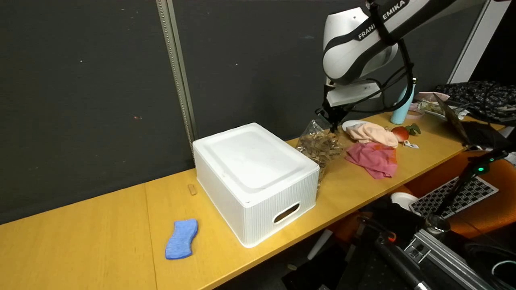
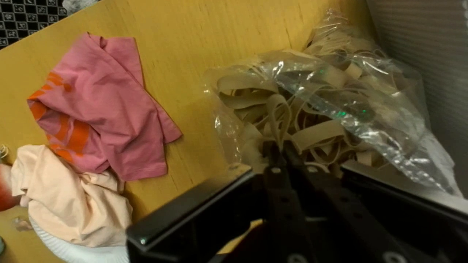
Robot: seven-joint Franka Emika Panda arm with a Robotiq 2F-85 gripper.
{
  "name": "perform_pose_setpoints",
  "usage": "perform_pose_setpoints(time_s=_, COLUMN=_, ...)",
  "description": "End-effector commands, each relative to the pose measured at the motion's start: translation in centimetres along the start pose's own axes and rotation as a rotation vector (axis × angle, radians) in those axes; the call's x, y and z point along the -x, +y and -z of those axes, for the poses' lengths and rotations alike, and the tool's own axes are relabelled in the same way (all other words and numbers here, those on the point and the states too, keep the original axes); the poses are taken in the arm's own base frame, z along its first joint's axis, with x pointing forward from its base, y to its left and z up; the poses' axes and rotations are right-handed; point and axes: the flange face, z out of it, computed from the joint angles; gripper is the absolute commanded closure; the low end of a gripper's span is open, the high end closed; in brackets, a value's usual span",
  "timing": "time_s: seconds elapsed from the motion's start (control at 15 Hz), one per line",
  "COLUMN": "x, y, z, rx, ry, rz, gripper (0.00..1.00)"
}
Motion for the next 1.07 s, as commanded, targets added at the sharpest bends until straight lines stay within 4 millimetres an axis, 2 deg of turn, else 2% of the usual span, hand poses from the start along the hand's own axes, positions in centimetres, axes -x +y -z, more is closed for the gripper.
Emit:
perform_pose_setpoints(time_s=0.0, x=-0.6, y=-0.6, z=0.1, rx=0.007, ry=0.049, rz=0.019, gripper=0.99)
perform_pose_setpoints(time_s=0.27, x=-0.3, y=-1.8, z=0.6, rx=-0.018, ry=0.067, rz=0.036, gripper=0.99)
perform_pose_setpoints(time_s=0.33, x=-0.2, y=-2.0, z=0.9, rx=-0.027, ry=0.07, rz=0.037, gripper=0.91)
perform_pose_setpoints(time_s=0.4, x=-0.1, y=-2.2, z=1.2, rx=-0.031, ry=0.072, rz=0.039, gripper=0.7)
perform_pose_setpoints(time_s=0.53, x=-0.2, y=-2.2, z=1.7, rx=-0.037, ry=0.079, rz=0.037, gripper=0.66)
perform_pose_setpoints(time_s=0.6, x=-0.2, y=-2.2, z=2.0, rx=-0.039, ry=0.082, rz=0.038, gripper=0.6)
perform_pose_setpoints(time_s=1.0, x=0.0, y=-1.6, z=5.1, rx=-0.064, ry=0.106, rz=0.031, gripper=0.17)
